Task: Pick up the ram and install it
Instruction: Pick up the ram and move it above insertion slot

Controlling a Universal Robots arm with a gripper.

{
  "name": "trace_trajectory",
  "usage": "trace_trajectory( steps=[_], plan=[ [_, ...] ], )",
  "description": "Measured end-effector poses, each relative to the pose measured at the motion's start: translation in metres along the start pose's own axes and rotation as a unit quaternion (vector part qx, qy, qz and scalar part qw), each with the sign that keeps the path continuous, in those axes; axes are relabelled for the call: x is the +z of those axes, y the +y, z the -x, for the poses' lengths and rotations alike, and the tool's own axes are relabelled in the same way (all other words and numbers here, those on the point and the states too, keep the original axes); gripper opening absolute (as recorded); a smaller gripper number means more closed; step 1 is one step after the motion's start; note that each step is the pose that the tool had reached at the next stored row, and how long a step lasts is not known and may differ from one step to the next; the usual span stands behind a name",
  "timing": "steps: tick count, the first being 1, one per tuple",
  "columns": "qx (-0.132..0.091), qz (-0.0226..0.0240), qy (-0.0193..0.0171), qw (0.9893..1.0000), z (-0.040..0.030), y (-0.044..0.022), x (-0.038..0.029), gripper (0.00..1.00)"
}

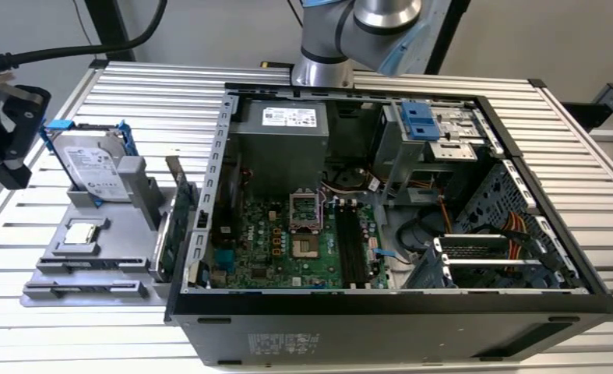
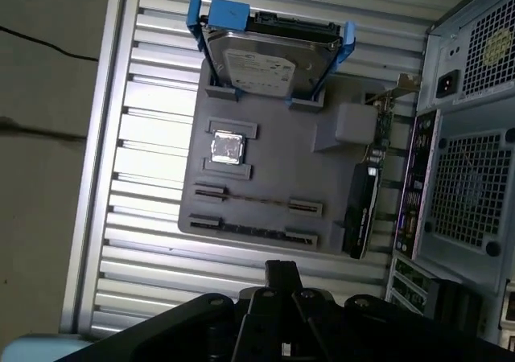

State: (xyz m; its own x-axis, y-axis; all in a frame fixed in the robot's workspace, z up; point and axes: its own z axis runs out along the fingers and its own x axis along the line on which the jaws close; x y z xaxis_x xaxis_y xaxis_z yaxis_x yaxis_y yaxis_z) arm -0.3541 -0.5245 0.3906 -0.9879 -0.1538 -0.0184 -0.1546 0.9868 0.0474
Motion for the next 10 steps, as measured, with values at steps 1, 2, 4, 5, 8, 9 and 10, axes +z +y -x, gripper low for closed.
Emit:
trace_trajectory(
  steps=[1, 2, 4, 5, 8, 9, 10],
  plan=[
    [-0.005, 0.0001, 0.0003, 1.0, -0.0001, 0.0002, 0.0, 0.0],
    [-0.01, 0.0001, 0.0005, 1.0, -0.0001, 0.0003, 0.0, 0.0],
    [-0.018, 0.0003, 0.0009, 0.9998, -0.0001, 0.0004, 0.0, 0.0],
    [-0.023, 0.0004, 0.0011, 0.9997, -0.0001, 0.0004, 0.0, 0.0],
    [-0.037, 0.0007, 0.0018, 0.9993, 0.0001, 0.0006, 0.0, 0.0],
    [-0.042, 0.0007, 0.002, 0.9991, 0.0, 0.0007, 0.0, 0.0],
    [-0.047, 0.0008, 0.0022, 0.9989, 0.0, 0.0007, 0.0, 0.0]
  ],
)
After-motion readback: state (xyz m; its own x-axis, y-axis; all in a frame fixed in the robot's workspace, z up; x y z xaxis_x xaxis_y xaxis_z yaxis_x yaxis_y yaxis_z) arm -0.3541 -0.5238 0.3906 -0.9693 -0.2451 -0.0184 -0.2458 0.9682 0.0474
